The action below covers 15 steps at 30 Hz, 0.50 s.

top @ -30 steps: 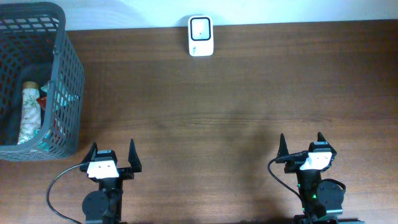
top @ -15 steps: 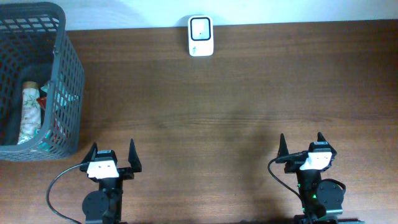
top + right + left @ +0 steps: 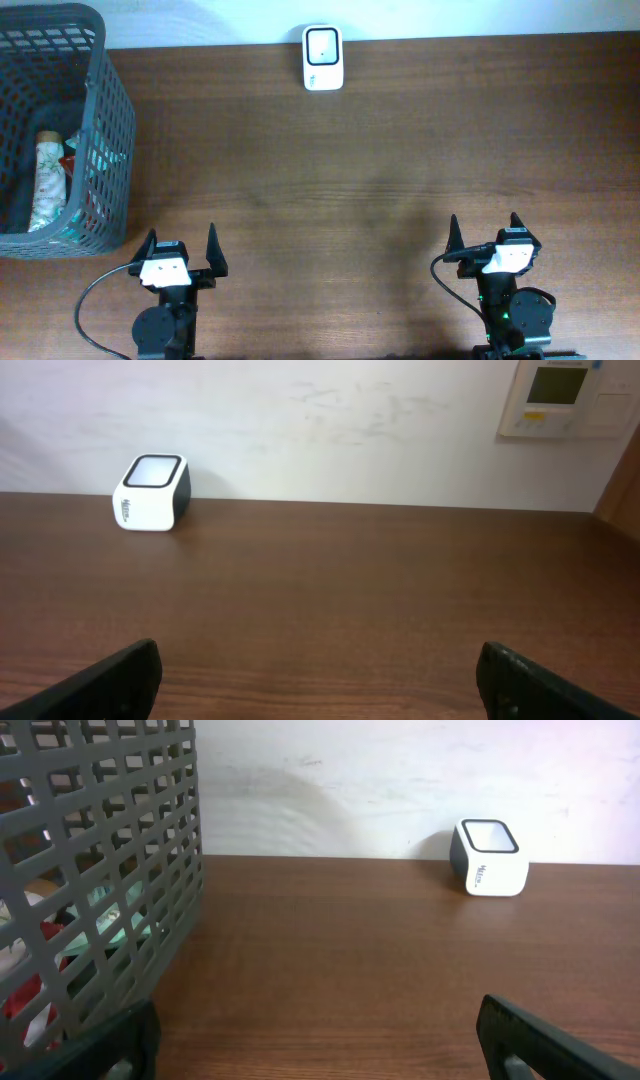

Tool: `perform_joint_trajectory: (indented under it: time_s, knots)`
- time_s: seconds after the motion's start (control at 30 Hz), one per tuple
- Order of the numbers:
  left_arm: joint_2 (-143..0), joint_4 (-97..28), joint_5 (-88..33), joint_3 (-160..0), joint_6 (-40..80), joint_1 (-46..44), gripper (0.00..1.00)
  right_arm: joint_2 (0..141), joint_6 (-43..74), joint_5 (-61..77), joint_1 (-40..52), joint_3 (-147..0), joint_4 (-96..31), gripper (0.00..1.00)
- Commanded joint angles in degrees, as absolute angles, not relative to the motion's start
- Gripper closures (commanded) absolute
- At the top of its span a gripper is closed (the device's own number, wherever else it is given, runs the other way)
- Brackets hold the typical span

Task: Scan the item barcode

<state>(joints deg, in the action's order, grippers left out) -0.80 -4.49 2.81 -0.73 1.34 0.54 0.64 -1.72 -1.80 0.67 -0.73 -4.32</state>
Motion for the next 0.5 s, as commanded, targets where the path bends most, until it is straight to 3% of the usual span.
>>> perform_joint_trajectory:
  time_s: [0.0, 0.1, 0.2, 0.27, 0.33, 0.47]
  knots:
    - [-0.36, -3.70, 2.26, -0.54, 1.96, 0.93, 0.01, 0.21, -1.69, -1.50, 0.36, -0.32, -4.64, 0.01]
    - [-0.34, -0.89, -8.56, -0.54, 1.96, 0.93, 0.01, 0.21, -1.69, -1.50, 0.36, -0.32, -4.64, 0.01]
    - [-0.34, 18.94, -18.41, -0.54, 1.91, 0.93, 0.01, 0.21, -1.69, -1.50, 0.36, -0.32, -4.64, 0.01]
    - [-0.45, 36.58, -18.20, -0.58, 1.87, 0.93, 0.01, 0.21, -1.69, -1.50, 0.36, -0.32, -4.64, 0.01]
    - [-2.92, 46.44, -14.94, -4.67, 0.38, 0.93, 0.01, 0.21, -1.69, -1.50, 0.36, -0.32, -4.64, 0.01]
    - [-16.84, 37.41, -14.74, -25.30, -10.66, 0.93, 0.01, 0.21, -1.69, -1.50, 0.36, -0.32, -4.64, 0.01]
